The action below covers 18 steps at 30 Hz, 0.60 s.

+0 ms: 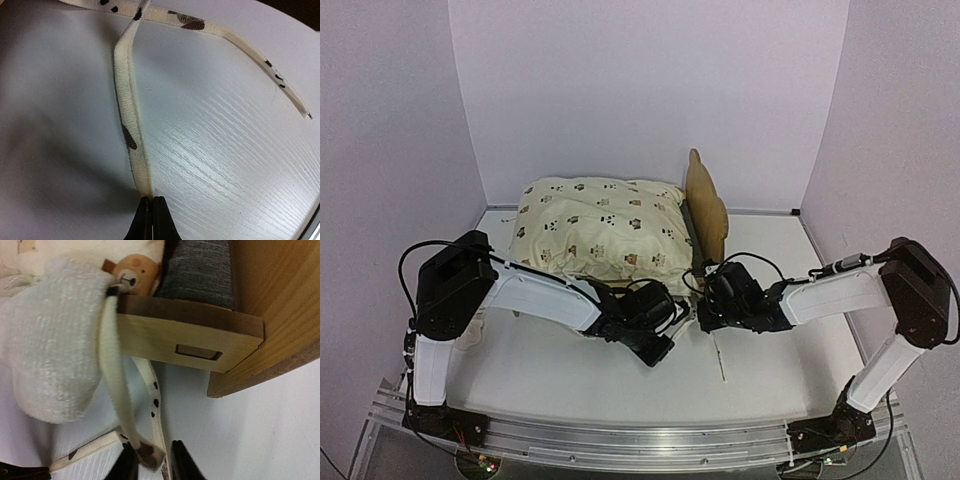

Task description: Set up the pet bed

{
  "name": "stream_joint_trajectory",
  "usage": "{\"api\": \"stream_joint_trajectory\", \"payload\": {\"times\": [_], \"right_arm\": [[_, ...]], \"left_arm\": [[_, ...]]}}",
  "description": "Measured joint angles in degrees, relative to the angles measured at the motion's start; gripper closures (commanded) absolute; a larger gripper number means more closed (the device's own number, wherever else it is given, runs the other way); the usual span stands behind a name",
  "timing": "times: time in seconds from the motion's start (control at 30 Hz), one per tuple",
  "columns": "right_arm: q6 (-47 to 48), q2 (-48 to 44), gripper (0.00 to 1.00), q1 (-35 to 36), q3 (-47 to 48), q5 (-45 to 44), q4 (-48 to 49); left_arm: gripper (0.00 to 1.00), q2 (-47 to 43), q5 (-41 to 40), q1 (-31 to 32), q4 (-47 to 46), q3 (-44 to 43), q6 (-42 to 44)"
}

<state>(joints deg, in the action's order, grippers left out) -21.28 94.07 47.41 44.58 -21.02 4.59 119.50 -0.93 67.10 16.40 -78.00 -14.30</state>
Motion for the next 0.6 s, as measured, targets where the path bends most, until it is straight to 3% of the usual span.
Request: {"api": "stream_joint_trajectory", "payload": {"times": [0.13, 0.3, 0.43, 0.6], "right_arm": [[0.4, 0.2, 0.95, -0.6, 0.0, -1.5, 0.3], [1.7, -1.6, 0.92, -1.6, -1.8, -3.7, 0.7], [2.2, -3.7, 0.81, -2.1, -2.6, -4.7, 0.2], [2.0, -6.5, 0.53, -2.3, -3.1, -3.5, -3.2]], "left_arm": [[1.00, 0.2, 1.4, 0.4, -0.1, -0.3, 0.3], [1.00, 1.7, 3.1, 1.0, -0.5, -2.4, 1.0], [1.00, 3.6, 4.2, 1.3, -0.5, -5.1, 1.1], [1.00, 5.2, 4.8, 1.5, -1.1, -7.1, 1.5]]}}
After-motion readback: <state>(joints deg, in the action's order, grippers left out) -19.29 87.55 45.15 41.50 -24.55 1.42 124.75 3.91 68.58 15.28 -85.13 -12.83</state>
